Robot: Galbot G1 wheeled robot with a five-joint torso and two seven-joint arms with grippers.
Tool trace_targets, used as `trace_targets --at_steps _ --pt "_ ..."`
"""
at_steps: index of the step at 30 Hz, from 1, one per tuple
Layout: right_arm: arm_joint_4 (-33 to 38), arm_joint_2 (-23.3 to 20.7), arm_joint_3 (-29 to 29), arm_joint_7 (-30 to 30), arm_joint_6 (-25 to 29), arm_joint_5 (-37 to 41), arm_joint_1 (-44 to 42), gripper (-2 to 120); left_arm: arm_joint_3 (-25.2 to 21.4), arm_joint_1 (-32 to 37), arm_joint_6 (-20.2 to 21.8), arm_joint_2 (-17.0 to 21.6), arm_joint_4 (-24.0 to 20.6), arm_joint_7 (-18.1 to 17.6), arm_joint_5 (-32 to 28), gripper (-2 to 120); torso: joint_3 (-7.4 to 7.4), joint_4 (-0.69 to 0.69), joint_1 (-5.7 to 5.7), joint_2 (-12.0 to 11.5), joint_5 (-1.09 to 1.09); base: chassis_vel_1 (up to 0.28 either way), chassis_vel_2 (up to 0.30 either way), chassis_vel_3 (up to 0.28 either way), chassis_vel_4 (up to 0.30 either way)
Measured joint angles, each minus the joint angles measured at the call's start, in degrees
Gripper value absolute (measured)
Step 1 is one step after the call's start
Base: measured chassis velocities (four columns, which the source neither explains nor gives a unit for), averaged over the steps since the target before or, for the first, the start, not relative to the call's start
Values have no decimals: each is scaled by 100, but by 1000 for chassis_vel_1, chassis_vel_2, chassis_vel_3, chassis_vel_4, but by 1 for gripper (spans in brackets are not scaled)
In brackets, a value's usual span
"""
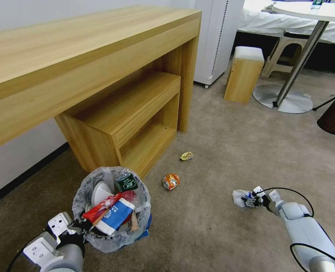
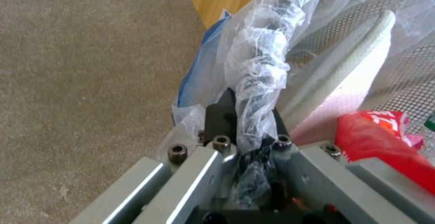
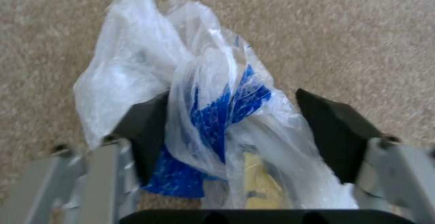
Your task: Pick up the trash bin and place the garbage on the floor into it.
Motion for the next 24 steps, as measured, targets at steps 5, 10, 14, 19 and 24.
trace_targets --at_steps 5,10,14,19,24 --pt "43 -17 7 3 -2 -1 -64 51 1 -26 0 21 38 0 -8 1 0 0 0 0 0 0 0 0 0" --pt "102 -61 23 33 58 11 -174 32 6 -67 -2 45 88 -2 -13 1 0 0 0 0 0 0 0 0 0" --pt "264 -89 22 75 106 83 -336 18 0 -85 -19 58 127 -2 -14 1 0 0 0 0 0 0 0 0 0" --pt "716 -160 -44 53 152 317 -606 0 10 -97 -34 62 143 -3 -15 1 0 -1 0 0 0 0 0 0 0" --pt "1779 -325 -232 -388 345 1741 -990 0 22 -99 -47 64 156 -1 -22 1 0 0 0 0 1 0 0 0 0"
